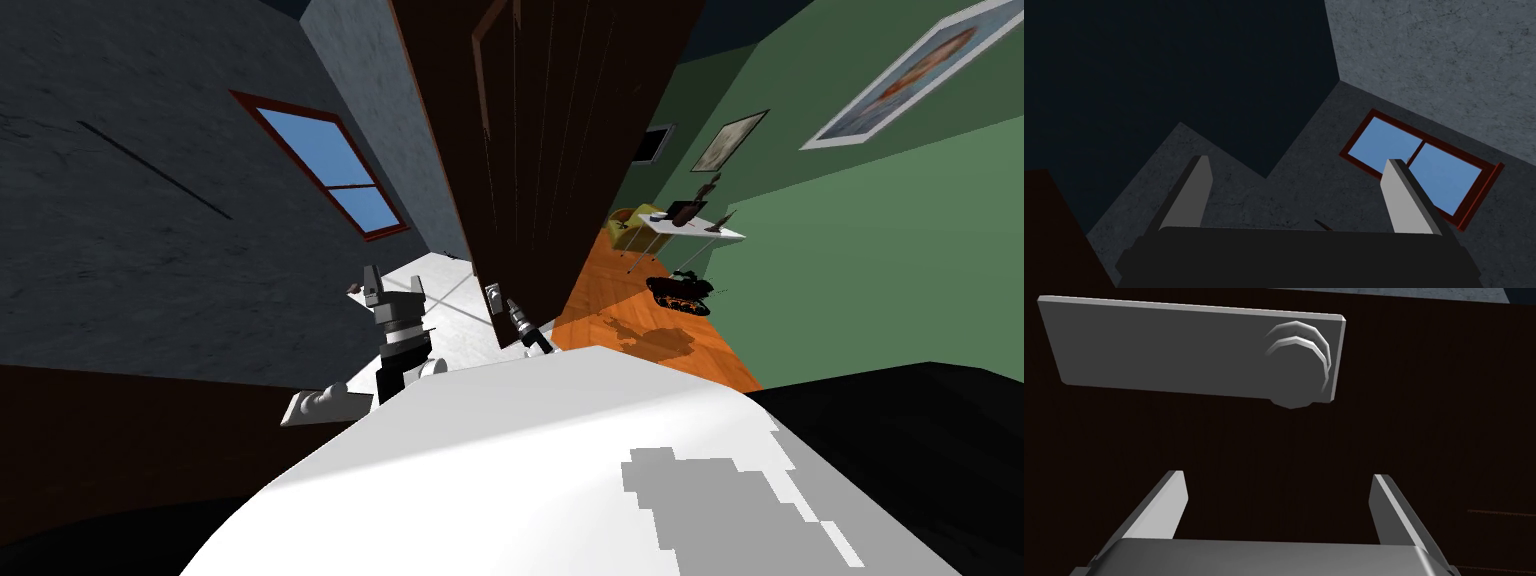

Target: Push the door open

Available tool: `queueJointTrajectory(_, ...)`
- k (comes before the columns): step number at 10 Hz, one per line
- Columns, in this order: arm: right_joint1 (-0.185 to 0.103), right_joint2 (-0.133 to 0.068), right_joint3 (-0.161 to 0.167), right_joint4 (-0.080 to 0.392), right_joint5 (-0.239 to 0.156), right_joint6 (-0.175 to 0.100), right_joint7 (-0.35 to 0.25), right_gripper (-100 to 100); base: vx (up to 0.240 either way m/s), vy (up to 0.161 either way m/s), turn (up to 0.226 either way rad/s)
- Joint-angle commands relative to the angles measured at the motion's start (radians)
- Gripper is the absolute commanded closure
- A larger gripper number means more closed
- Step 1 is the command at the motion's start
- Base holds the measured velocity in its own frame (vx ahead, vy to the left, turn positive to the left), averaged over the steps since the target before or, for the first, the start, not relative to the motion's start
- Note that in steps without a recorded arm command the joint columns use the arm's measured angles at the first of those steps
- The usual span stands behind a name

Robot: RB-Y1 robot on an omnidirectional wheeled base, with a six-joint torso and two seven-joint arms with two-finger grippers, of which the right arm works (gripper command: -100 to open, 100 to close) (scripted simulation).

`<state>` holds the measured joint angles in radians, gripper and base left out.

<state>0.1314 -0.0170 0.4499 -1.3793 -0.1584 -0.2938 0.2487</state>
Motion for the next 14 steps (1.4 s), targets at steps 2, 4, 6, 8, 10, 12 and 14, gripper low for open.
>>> queueJointTrajectory(2, -0.012, 0.009, -0.009, 0.009, 0.000, -0.004, -0.004, -100, 0.221, 0.115, 0.020)
queueJointTrajectory(4, -0.021, 0.050, -0.016, 0.019, 0.001, -0.007, -0.006, -100, 0.185, 0.120, 0.020)
queueJointTrajectory(6, -0.020, 0.041, -0.014, 0.017, 0.001, -0.005, -0.004, 100, 0.034, 0.025, 0.000)
queueJointTrajectory(8, -0.020, 0.041, -0.014, 0.017, 0.001, -0.005, -0.004, 100, -0.026, -0.018, 0.010)
queueJointTrajectory(10, -0.020, 0.041, -0.014, 0.017, 0.001, -0.005, -0.004, 100, -0.013, -0.006, -0.003)
queueJointTrajectory(12, 0.004, 0.018, 0.010, 0.001, -0.007, -0.007, 0.014, 100, 0.063, 0.006, -0.098)
queueJointTrajectory(14, 0.028, 0.003, 0.034, -0.016, -0.016, -0.011, 0.031, 100, 0.172, 0.072, -0.219)
